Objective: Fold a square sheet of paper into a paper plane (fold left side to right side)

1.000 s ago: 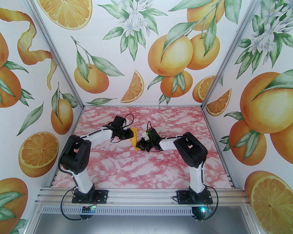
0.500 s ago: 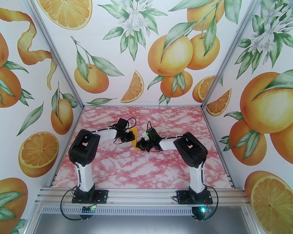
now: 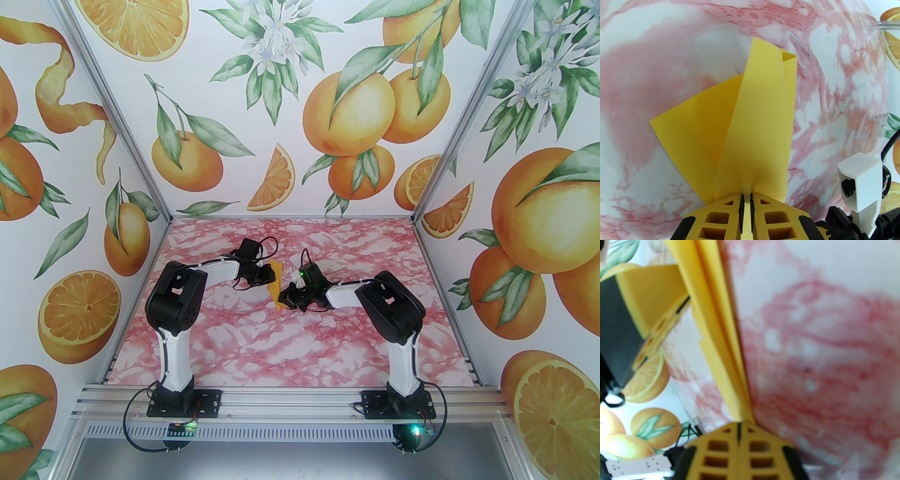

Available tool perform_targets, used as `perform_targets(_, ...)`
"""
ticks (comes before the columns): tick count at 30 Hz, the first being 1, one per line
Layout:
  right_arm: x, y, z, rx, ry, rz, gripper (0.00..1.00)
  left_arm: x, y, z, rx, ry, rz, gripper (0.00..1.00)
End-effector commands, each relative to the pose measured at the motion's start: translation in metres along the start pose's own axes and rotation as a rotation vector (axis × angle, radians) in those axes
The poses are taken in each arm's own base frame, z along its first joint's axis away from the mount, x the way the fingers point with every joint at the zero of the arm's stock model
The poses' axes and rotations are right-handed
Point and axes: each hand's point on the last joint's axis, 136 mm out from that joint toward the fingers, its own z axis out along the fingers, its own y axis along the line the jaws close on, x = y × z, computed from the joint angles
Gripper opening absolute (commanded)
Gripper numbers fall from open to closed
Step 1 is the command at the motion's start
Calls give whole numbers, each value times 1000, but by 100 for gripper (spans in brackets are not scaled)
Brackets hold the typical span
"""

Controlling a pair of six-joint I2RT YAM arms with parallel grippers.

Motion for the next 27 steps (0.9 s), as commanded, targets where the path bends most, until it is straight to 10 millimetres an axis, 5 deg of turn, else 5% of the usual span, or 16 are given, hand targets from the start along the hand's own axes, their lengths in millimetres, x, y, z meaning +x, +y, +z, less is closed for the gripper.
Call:
perform_targets(1, 1, -11, -4, 74, -4, 1, 0, 6, 16, 13, -54, 25, 8, 14)
perform_targets(8, -21, 25, -17, 53, -41, -72, 0, 10, 17, 15, -65, 35, 17, 14)
perform_targets(14, -30, 7, -6, 109, -24, -49, 0, 12, 15, 17, -62, 40, 16, 14)
perform_targets(27, -14, -43, 1, 252, 23, -33, 0, 0, -1, 7, -23, 6, 14, 14)
